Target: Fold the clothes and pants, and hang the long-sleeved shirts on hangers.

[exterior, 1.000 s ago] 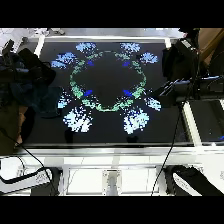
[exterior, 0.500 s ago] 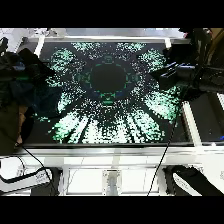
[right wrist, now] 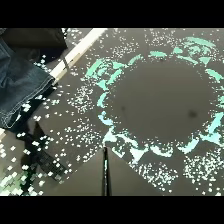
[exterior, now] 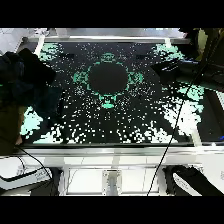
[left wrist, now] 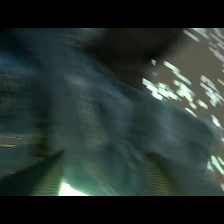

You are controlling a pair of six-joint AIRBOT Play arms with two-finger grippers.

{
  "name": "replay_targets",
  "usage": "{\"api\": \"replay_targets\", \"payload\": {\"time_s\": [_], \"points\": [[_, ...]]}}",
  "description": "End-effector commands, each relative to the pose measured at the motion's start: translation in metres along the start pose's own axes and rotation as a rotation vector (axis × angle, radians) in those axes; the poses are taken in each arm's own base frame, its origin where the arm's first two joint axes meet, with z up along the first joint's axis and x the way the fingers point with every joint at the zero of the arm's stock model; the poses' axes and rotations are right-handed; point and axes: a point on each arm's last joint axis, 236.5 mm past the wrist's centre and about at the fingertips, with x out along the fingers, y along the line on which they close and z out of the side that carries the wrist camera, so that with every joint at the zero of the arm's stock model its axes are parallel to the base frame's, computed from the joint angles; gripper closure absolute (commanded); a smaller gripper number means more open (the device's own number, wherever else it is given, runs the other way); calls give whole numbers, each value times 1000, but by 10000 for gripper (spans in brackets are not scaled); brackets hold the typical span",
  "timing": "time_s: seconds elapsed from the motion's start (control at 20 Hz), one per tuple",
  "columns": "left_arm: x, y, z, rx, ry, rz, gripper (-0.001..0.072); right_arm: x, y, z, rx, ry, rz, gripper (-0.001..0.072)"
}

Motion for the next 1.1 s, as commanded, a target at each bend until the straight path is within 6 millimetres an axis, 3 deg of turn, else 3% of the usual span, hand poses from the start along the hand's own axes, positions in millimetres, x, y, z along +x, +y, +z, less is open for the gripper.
{"api": "replay_targets", "payload": {"time_s": [0.0, 0.05, 0.2, 0.5, 0.7, 0.75, 0.8, 0.85, 0.95, 1.05], "points": [[0, 63, 24, -130, -122, 135, 0, 0, 0, 1, 1, -5, 0, 675], [6, 70, 23, -139, -125, 144, -1, 0, 0, 1, 2, -5, 1, 637], [37, 78, 13, -148, -102, 149, -4, 0, 0, 2, 2, -9, -1, 211], [75, 94, 30, -146, -220, 173, -1, 0, -1, 4, 2, -17, -5, 193], [100, 98, 18, -150, -200, 174, 12, 0, -6, 14, 2, -59, -23, 195], [105, 98, 14, -151, -189, 174, 92, 0, -7, 17, 2, -71, -29, 195], [108, 98, 11, -152, -178, 173, 326, 0, -8, 19, 2, -81, -33, 195], [108, 99, 10, -151, -175, 173, 692, -1, -9, 21, 2, -90, -37, 196], [101, 97, 15, -147, -185, 173, 687, -1, -9, 22, 2, -92, -37, 195], [81, 88, 28, -140, -213, 162, 687, -2, -8, 23, -2, -94, -38, 195]]}}
